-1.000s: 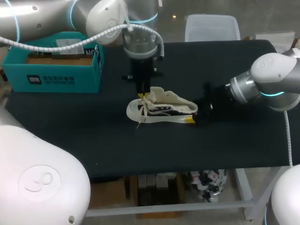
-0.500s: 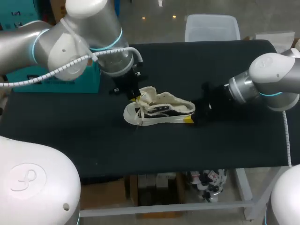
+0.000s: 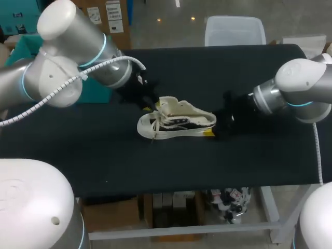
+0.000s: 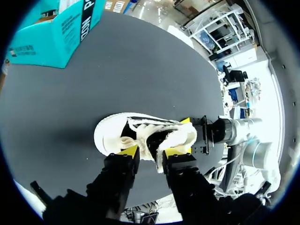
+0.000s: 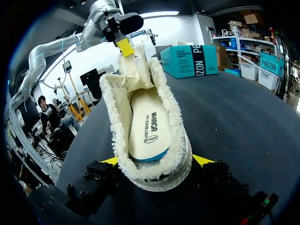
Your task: Open the shoe tongue, take the insole out of the shoe, put the insole back into the shoe, and pack the shoe into the shoebox
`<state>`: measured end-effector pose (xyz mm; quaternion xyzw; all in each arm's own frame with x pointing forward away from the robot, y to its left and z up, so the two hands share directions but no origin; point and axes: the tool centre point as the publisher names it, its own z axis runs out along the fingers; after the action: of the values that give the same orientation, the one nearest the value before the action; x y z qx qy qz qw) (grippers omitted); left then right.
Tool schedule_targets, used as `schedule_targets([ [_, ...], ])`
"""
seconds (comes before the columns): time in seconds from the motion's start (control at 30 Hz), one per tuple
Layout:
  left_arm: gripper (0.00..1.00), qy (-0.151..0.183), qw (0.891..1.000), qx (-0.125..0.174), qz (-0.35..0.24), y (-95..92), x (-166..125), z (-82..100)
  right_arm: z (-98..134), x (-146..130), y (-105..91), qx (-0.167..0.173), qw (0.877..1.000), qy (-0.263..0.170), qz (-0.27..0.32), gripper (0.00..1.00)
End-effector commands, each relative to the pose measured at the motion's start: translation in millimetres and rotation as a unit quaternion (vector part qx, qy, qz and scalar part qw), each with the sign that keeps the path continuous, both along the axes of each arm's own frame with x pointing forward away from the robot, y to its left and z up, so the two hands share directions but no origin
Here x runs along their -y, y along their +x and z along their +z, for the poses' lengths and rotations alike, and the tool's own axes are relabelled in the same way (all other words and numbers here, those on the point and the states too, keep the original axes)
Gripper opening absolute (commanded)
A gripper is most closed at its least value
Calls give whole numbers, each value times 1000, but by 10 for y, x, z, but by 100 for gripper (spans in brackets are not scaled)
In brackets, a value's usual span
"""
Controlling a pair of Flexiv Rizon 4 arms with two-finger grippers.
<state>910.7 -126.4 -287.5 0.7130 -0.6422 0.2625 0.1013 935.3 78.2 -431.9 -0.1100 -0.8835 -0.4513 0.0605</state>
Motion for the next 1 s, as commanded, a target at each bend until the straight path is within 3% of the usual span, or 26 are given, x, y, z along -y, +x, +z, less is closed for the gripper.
schedule_targets([
  [0.03,68,-25,997,-7,-67,-17,48,220,-109,30,9,-2,1000,2,1,0],
  [0.23,40,6,989,5,-150,-94,166,546,-109,30,9,-2,1000,2,1,0],
  [0.27,28,7,985,0,-173,-95,189,590,-109,30,9,-2,1000,2,1,0],
  [0.3,0,20,979,6,-204,-103,226,648,-109,30,9,-2,1000,2,1,0],
  [0.37,0,32,964,15,-263,-133,290,715,-109,30,9,-2,1000,2,1,0],
  [0.43,0,56,943,28,-328,-175,369,741,-109,30,9,-2,1000,2,1,0],
  [0.5,0,80,912,35,-401,-204,441,740,-109,30,9,-2,1000,2,1,0],
  [0.53,0,91,905,41,-414,-207,475,728,-109,30,9,-2,1000,2,1,0],
  [0.57,0,101,876,45,-470,-224,514,705,-109,30,9,-2,1000,2,1,0],
  [0.6,0,112,870,43,-479,-224,539,678,-109,30,9,-2,1000,2,1,0],
  [0.67,0,121,820,33,-558,-205,583,642,-109,30,9,-2,1000,2,1,0],
  [0.7,0,155,783,7,-602,-196,602,625,-109,30,9,-2,1000,2,1,0],
  [0.73,0,190,755,-4,-627,-178,610,620,-109,30,9,-2,1000,2,1,0],
  [0.77,0,212,747,-12,-630,-157,580,626,-109,30,9,-2,1000,2,1,0],
  [1.0,0,212,747,-12,-630,-157,580,626,-109,30,9,-2,1000,2,1,0],
])
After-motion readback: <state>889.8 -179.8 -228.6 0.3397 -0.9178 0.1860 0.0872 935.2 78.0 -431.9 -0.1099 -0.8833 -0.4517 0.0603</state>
